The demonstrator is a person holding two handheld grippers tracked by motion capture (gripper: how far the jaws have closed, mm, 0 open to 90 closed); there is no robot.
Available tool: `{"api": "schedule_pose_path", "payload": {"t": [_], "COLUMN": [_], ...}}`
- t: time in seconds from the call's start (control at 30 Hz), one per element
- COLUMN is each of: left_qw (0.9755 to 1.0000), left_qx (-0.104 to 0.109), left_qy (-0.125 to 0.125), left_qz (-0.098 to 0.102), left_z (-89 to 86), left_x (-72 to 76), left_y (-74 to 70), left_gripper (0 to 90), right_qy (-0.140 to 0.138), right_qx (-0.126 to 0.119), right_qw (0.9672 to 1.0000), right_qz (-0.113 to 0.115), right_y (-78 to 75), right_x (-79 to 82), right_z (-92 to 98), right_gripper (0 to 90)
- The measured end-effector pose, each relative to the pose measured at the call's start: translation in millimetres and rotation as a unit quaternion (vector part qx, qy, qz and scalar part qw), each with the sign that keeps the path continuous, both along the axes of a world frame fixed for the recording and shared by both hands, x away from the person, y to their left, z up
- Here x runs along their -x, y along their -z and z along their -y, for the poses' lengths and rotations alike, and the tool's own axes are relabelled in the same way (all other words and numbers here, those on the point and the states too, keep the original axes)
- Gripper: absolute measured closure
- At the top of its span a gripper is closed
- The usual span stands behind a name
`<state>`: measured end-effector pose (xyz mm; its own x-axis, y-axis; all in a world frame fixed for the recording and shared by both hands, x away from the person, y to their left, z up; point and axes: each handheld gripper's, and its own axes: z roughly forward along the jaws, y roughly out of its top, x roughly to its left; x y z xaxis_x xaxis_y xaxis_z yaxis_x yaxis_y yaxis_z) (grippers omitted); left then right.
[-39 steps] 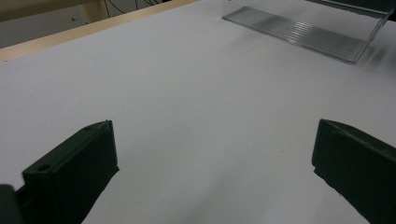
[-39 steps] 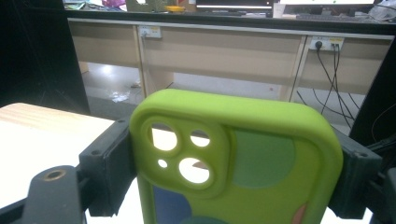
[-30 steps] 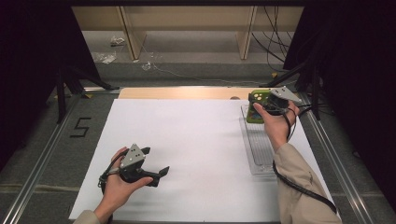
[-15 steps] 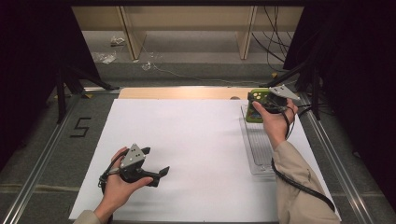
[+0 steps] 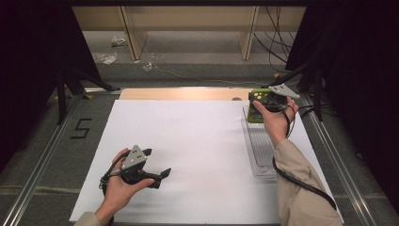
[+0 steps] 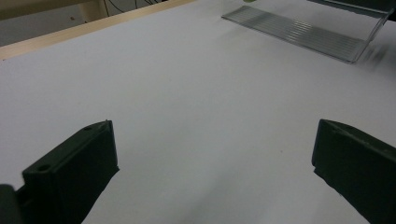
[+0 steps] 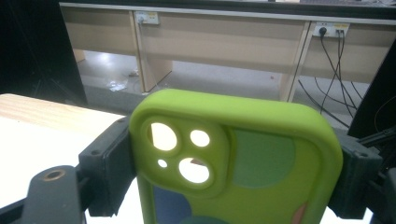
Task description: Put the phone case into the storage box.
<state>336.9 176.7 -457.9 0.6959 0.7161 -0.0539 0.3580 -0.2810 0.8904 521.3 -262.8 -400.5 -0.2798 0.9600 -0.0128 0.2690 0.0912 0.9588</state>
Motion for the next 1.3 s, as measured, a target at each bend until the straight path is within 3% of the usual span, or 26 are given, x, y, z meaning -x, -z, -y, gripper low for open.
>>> {"api": "schedule_pose_path", "payload": {"t": [0.4, 1.3], "left_qw": [1.0000, 1.0000], "left_qx": [0.000, -0.001], "left_qy": [-0.001, 0.002], "left_qz": [0.000, -0.003], "left_z": [-0.4, -0.1], "left_x": [-0.6, -1.5], "left_y": [0.2, 1.9], "left_gripper": [0.0, 0.0], "right_qy": [-0.001, -0.013], "right_qx": [0.002, 0.009], "right_qw": [0.9998, 0.9995], "right_qz": [-0.018, -0.029], "right_y": [6.0, 16.7], "right_x": [-13.5, -32.4], "right_z": [-1.4, -2.5], "right_gripper": [18.5, 18.2]}}
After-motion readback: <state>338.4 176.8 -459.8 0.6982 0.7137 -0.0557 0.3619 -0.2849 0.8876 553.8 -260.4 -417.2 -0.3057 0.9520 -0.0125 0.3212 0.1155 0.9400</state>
